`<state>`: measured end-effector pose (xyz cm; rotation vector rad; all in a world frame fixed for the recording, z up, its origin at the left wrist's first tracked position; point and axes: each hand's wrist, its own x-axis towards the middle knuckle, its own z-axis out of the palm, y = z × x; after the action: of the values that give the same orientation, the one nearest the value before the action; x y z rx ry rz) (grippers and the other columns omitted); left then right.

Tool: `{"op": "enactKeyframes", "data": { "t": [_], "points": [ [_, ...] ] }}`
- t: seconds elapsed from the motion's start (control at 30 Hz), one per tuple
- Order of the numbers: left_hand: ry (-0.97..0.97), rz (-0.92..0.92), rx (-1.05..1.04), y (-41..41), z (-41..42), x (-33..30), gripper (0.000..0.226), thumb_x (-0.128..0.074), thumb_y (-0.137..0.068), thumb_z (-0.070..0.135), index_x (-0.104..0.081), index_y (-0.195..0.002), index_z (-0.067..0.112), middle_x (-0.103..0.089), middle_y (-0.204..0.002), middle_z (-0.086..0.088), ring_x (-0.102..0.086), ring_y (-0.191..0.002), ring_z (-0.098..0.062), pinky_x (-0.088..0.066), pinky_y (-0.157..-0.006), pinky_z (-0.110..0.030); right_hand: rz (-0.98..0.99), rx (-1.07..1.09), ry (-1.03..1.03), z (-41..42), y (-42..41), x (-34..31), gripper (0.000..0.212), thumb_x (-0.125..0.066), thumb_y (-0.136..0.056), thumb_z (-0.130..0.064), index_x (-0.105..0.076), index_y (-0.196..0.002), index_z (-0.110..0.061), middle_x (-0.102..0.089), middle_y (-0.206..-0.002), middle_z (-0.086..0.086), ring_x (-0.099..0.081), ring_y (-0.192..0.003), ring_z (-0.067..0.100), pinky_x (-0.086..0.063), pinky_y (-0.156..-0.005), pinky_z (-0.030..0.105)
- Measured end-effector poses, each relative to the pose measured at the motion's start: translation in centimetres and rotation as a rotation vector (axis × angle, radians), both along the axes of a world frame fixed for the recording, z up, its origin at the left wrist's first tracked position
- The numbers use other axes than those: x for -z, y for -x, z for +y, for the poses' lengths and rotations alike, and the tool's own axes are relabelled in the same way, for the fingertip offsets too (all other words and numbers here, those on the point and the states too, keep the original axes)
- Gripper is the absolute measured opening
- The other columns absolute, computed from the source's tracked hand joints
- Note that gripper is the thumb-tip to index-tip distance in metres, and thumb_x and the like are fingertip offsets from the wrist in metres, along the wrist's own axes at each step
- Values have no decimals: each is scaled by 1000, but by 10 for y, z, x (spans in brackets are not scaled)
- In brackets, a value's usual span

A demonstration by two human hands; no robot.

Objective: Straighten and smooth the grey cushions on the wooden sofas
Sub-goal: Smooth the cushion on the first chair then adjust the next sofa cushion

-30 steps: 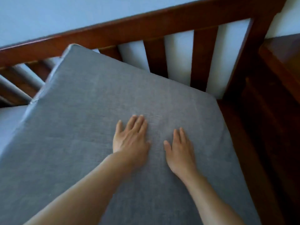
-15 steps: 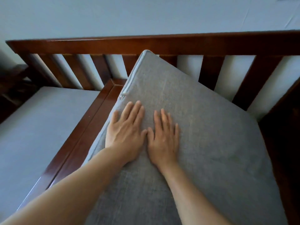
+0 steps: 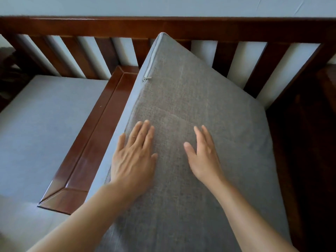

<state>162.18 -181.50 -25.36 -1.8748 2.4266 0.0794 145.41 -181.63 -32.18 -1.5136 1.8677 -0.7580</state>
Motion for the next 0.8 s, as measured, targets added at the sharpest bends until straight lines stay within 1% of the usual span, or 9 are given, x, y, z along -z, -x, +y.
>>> {"op": "enactKeyframes", "data": {
  "t": [0.1, 0.2, 0.27, 0.3, 0.37, 0.47, 0.57, 0.67, 0.8],
  "points": [
    [73, 64, 55, 16, 6, -13, 68, -31, -99, 38, 7, -152, 21, 19, -157, 6, 22, -142, -9, 14, -112, -35, -53, 57, 194, 3, 0, -40, 56, -45, -99, -25, -23, -150, -15, -8, -159, 3, -6, -145, 12, -4, -111, 16],
    [265, 144, 114, 34, 16, -21, 64, -40, -96, 31, -13, -152, 18, -4, -160, 2, 2, -146, -13, 4, -115, -37, -122, 240, 433, 11, 9, -66, 50, -46, -99, -18, -32, -146, -13, -22, -156, 5, -18, -143, 12, -12, -111, 14],
    [236, 95, 84, 29, 31, -5, 64, -37, -91, 35, -23, -150, 17, -14, -159, 1, -9, -146, -16, -5, -115, -43, -101, 394, 547, 30, -1, -42, 47, -44, -97, -16, -38, -143, -8, -31, -152, 9, -27, -141, 17, -21, -114, 24],
    [172, 34, 74, 25, 38, 8, 65, -35, -89, 40, -27, -149, 17, -16, -158, 0, -12, -146, -17, -10, -114, -47, -31, 399, 500, 42, -14, -22, 49, -41, -97, -20, -37, -144, -7, -31, -152, 10, -27, -141, 20, -24, -115, 33],
    [36, -156, 105, 9, 49, 40, 65, -31, -89, 47, -36, -147, 17, -20, -157, -1, -15, -144, -18, -14, -112, -50, 120, 129, 288, 69, -44, 34, 58, -32, -96, -37, -28, -148, -13, -21, -157, 7, -17, -145, 23, -21, -115, 50],
    [15, -250, 53, 14, 51, 51, 66, -25, -93, 49, -28, -150, 17, -14, -159, -1, -8, -145, -17, -6, -112, -46, 12, -44, 112, 80, -40, 62, 67, -24, -92, -50, -24, -150, -16, -14, -158, 1, -6, -146, 17, -12, -117, 49],
    [217, -133, 87, 68, 55, 34, 68, -27, -91, 44, -22, -151, 12, -8, -160, -3, -3, -146, -17, -2, -113, -42, -165, 192, 328, 86, 14, 40, 60, -30, -94, -40, -34, -145, -8, -27, -154, 5, -20, -144, 16, -23, -115, 46],
    [188, -13, 158, 122, 66, 62, 69, -33, -87, 41, -26, -150, 15, -9, -157, 2, -10, -145, -17, -4, -112, -42, -48, 457, 424, 103, 71, 76, 52, -40, -96, -26, -38, -142, -2, -34, -150, 13, -28, -141, 24, -27, -112, 47],
    [-11, -292, 121, 123, 80, 125, 67, -26, -91, 50, -27, -150, 18, -18, -158, 1, -11, -145, -14, -5, -113, -43, 139, 103, 123, 131, 63, 153, 67, -28, -93, -49, -27, -149, -10, -19, -157, 6, -16, -145, 24, -22, -113, 54]
  ]
}}
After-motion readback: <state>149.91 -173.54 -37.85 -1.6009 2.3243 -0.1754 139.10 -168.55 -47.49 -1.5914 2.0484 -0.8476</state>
